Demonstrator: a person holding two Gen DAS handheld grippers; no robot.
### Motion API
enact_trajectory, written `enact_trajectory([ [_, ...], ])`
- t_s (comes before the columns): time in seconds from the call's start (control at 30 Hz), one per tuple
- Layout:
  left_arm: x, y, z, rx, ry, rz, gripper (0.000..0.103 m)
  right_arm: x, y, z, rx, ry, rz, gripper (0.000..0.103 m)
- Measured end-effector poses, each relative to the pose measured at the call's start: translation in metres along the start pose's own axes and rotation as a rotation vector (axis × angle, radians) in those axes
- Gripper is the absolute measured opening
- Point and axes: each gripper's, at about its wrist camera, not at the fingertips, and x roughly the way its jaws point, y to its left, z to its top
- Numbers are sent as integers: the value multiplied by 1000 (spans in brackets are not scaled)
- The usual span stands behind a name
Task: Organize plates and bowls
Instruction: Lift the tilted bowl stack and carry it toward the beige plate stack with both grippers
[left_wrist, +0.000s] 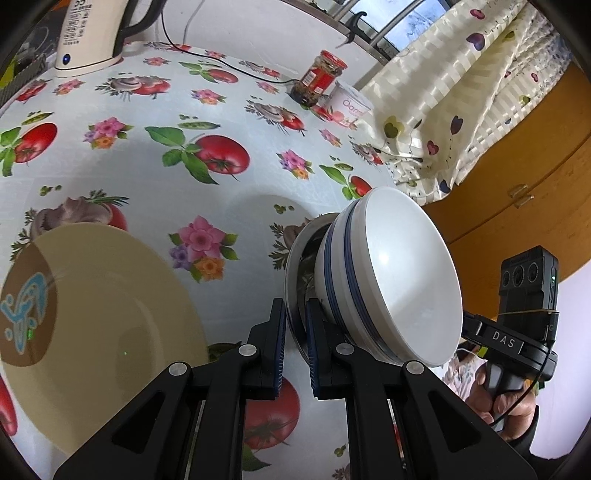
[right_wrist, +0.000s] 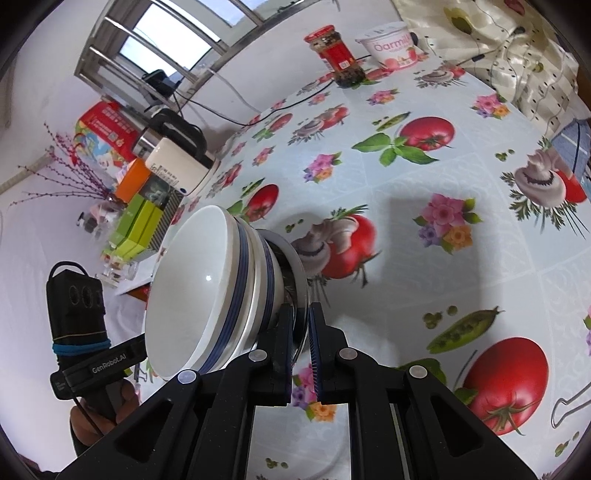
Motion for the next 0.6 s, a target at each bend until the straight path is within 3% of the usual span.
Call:
enact_trajectory([
  [0.6,-42,25,-1,-47,-66,69,10,24,45,6,-69,33,44,10],
])
